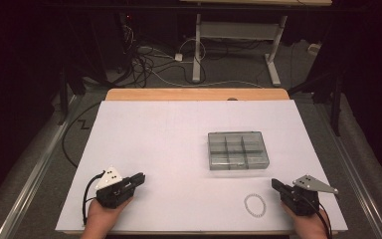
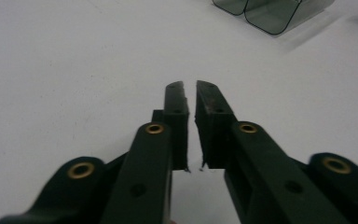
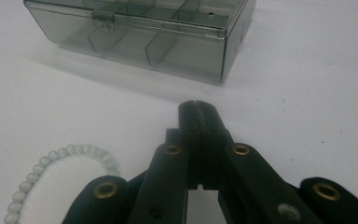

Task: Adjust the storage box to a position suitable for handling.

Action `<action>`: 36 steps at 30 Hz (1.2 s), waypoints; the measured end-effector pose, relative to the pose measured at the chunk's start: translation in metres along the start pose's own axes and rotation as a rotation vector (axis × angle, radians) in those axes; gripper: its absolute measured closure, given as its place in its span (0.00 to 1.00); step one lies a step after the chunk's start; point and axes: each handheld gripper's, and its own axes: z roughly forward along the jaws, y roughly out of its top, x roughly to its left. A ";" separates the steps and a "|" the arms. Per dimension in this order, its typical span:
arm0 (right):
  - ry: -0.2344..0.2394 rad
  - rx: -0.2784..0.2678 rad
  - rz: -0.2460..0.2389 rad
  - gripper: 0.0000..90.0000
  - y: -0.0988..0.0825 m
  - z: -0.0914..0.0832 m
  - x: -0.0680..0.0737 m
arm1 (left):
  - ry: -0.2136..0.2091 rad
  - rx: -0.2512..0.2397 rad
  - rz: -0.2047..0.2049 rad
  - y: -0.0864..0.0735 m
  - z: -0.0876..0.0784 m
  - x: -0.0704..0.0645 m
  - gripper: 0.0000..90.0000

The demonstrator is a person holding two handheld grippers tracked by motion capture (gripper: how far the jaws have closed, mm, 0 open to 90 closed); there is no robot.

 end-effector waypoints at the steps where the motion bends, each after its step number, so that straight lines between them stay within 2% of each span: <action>1: 0.001 0.000 0.001 1.00 0.001 0.001 -0.001 | 0.001 0.003 0.002 0.000 0.000 0.000 0.92; 3: -0.001 -0.008 0.004 1.00 0.005 0.003 -0.005 | 0.004 0.004 0.005 0.000 0.001 -0.001 0.95; 7: -0.003 -0.020 -0.002 1.00 0.011 0.006 -0.008 | 0.011 0.003 -0.009 0.000 0.000 0.000 0.95; 13: -0.030 -0.028 -0.011 1.00 0.024 0.017 -0.017 | 0.026 0.008 -0.020 0.001 0.001 0.001 0.95; 20: -0.045 -0.045 0.017 1.00 0.031 0.027 -0.028 | 0.041 0.017 -0.022 0.001 0.002 0.000 0.95; 26: -0.052 -0.037 0.019 1.00 0.039 0.043 -0.035 | 0.040 0.019 -0.028 0.002 0.002 0.001 0.95; 32: -0.063 -0.041 0.020 1.00 0.049 0.055 -0.039 | 0.044 0.024 -0.001 0.002 0.002 -0.002 0.95; 36: -0.062 -0.041 0.030 1.00 0.054 0.063 -0.044 | 0.033 0.007 -0.021 0.001 0.001 0.000 0.98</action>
